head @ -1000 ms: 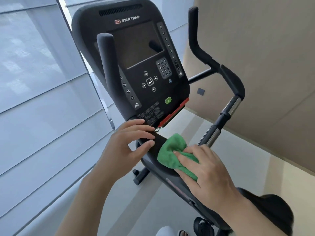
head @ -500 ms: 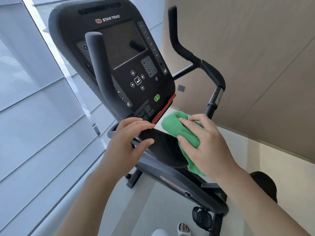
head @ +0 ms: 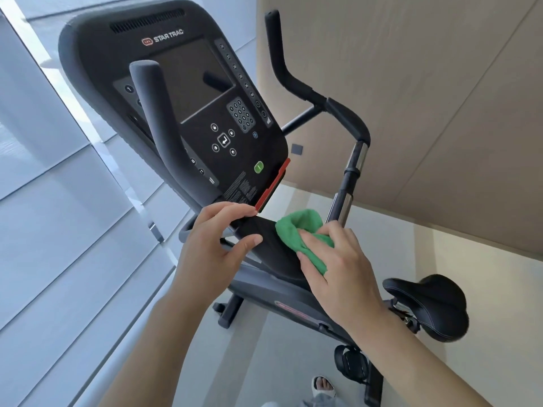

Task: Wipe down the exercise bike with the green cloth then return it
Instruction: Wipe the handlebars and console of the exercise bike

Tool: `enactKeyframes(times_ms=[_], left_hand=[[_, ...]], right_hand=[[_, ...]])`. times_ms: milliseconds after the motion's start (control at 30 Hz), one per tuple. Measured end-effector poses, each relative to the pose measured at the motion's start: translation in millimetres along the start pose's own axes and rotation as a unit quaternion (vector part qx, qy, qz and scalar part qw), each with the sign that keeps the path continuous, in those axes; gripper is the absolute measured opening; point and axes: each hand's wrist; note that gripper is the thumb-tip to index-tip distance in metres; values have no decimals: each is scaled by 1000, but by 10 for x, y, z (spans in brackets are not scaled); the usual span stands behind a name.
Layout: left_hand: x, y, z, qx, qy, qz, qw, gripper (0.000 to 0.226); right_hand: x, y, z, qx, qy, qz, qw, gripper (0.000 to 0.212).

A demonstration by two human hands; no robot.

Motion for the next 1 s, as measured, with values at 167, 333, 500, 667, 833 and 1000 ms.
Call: enactKeyframes(times_ms=[167, 333, 500, 667, 833, 1000], left_hand=[[12, 3, 7, -4, -2, -1, 1000, 40], [23, -5, 14, 8, -5, 3, 1000, 41], [30, 1, -2, 13, -3, 1, 1000, 42], [16, -13, -4, 21, -11, -2, 1000, 42], [41, -70, 6, 29, -33, -3, 999, 51], [15, -73, 13, 34, -29, -11, 999, 50]], right_hand=[[-118, -357, 213, 29, 24, 12, 999, 39], [-265, -186, 488, 135, -19, 31, 990, 38], [-283, 170, 286, 80, 34, 65, 994, 40], [3, 542, -240, 22, 78, 46, 996, 39], [156, 417, -472, 9, 3, 21, 1000, 33], [15, -110, -215, -1, 47, 10, 999, 39]])
Point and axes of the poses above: each hand's wrist, its own y-axis towards the middle knuckle, its own x-axis out of the palm, z = x × y, and after that the axes turned 5 degrees about -x, right-handed
